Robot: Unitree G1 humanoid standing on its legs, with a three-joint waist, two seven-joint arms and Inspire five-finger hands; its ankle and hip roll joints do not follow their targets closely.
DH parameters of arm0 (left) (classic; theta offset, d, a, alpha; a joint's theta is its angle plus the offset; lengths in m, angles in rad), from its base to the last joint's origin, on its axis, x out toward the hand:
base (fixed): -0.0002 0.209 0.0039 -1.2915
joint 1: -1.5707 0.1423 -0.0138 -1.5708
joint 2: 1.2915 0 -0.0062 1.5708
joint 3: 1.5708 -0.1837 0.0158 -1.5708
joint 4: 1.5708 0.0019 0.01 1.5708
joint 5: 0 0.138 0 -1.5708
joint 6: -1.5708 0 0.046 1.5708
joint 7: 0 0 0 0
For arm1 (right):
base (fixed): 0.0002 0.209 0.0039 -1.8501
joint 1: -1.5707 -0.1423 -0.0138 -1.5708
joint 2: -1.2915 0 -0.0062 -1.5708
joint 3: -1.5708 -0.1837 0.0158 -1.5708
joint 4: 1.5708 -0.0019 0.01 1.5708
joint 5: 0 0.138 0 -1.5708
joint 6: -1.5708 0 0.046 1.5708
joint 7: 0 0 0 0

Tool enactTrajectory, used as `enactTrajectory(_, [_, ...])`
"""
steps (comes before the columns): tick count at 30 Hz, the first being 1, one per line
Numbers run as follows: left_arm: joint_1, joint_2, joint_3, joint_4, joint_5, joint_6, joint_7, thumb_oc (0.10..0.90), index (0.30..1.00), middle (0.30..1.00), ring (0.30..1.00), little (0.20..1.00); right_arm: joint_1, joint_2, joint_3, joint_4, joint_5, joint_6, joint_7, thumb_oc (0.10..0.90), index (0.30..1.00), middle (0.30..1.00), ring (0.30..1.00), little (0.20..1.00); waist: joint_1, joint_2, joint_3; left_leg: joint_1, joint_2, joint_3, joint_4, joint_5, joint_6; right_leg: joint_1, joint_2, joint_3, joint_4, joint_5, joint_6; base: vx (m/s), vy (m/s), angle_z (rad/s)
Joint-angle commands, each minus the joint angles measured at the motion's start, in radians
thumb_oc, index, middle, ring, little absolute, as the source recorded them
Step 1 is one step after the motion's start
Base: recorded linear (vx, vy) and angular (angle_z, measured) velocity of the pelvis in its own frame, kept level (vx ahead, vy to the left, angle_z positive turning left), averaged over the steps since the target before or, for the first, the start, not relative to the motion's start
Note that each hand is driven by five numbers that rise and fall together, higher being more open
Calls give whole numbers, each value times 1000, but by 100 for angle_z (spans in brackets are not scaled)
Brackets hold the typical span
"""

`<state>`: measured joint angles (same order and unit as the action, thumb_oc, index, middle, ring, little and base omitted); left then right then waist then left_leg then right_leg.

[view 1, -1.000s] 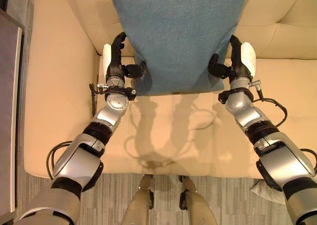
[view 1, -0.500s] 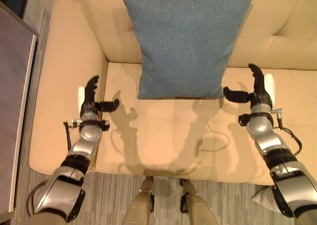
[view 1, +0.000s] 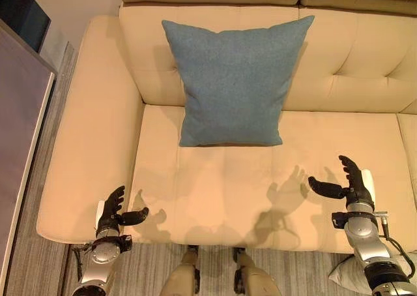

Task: Pick up all the scattered cushions and arrange them neatly on the sofa.

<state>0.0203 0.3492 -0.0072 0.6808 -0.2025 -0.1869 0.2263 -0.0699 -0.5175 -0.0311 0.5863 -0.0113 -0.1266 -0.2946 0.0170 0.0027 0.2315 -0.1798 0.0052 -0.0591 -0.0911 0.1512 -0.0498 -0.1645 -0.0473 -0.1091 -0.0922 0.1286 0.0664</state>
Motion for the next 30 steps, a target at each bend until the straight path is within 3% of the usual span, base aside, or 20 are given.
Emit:
enactTrajectory(1, [79, 2, -46, 180, 71, -7, -50, 800, 900, 900, 900, 900, 108, 13, 66, 76, -69, -44, 35, 800, 900, 900, 900, 900, 14, -36, -188, 38, -12, 35, 4, -99, -18, 65, 4, -40, 5, -99, 39, -2, -74, 5])
enactTrajectory(8, [61, -12, -91, 395, 210, 18, -57, 800, 900, 900, 900, 900, 105, 62, 162, 260, -122, -42, 57, 800, 900, 900, 900, 900, 13, -33, -153, 93, 6, 22, 22, -91, -29, 137, 14, -47, 27, -136, 17, -85, -47, 12])
enactTrajectory(9, [43, -20, -95, 433, 217, 23, -48, 800, 900, 900, 900, 900, 91, 75, 184, 328, -126, -33, 52, 800, 900, 900, 900, 900, 17, -43, -137, 58, -1, 28, 108, -104, -31, 141, 6, -52, 22, -129, 14, -131, -14, 14])
enactTrajectory(10, [43, -20, -95, 434, 217, 23, -48, 800, 900, 900, 900, 900, 89, 76, 185, 330, -126, -33, 51, 800, 900, 900, 900, 900, 16, -43, -137, 53, -1, 27, 114, -107, -31, 140, 6, -53, 22, -129, 14, -223, -19, 18])
enactTrajectory(14, [18, -41, -84, 481, 212, 24, -43, 800, 900, 900, 900, 900, 52, 91, 218, 432, -139, -13, 50, 800, 900, 900, 900, 900, 16, -75, -123, 46, -28, 19, 328, -246, -18, 101, -36, -54, 31, -91, 18, -245, 17, 14])
enactTrajectory(16, [17, -47, -83, 486, 211, 25, -46, 800, 900, 900, 900, 900, 48, 94, 222, 454, -143, -7, 54, 800, 900, 900, 900, 900, 14, -73, -127, 62, -22, 13, 355, -264, -16, 99, -35, -52, 32, -88, 18, -117, 64, -22])
enactTrajectory(17, [14, -61, -86, 488, 209, 25, -51, 800, 900, 900, 900, 900, 40, 99, 229, 487, -149, 1, 59, 800, 900, 900, 900, 900, 7, -66, -138, 119, -11, -7, 372, -280, -17, 85, -35, -51, 43, -80, 17, -109, 98, -19])
enactTrajectory(22, [-3, -81, -117, 455, 197, 21, -58, 800, 900, 900, 900, 900, 29, 115, 228, 540, -142, 14, 62, 800, 900, 900, 900, 900, -19, -44, -159, 216, -13, -44, 290, -304, -19, 26, -32, -50, 67, -46, 29, -131, 126, 11])
enactTrajectory(23, [-16, -85, -131, 446, 191, 20, -59, 800, 900, 900, 900, 900, 24, 117, 224, 555, -143, 22, 60, 800, 900, 900, 900, 900, -28, -45, -160, 229, -30, -44, 242, -341, -4, -5, -47, -48, 70, -17, 44, -127, 106, 6])
enactTrajectory(25, [-26, -85, -137, 446, 188, 20, -60, 800, 900, 900, 900, 900, 19, 120, 226, 565, -145, 28, 60, 800, 900, 900, 900, 900, -28, -47, -155, 227, -43, -45, 228, -354, 5, -24, -53, -43, 70, -4, 51, -248, 161, -9])
enactTrajectory(26, [-51, -83, -148, 447, 190, 19, -52, 800, 900, 900, 900, 900, 1, 129, 234, 580, -149, 39, 55, 800, 900, 900, 900, 900, -26, -60, -133, 209, -79, -65, 219, -352, 20, -66, -71, -36, 68, 40, 76, -292, 161, -19])
enactTrajectory(30, [-61, -77, -157, 476, 214, 23, -48, 800, 900, 900, 900, 900, -9, 141, 248, 594, -159, 50, 55, 800, 900, 900, 900, 900, -19, -69, -122, 194, -103, -65, 198, -339, 35, -92, -89, -33, 51, 53, 96, -242, 126, -2])
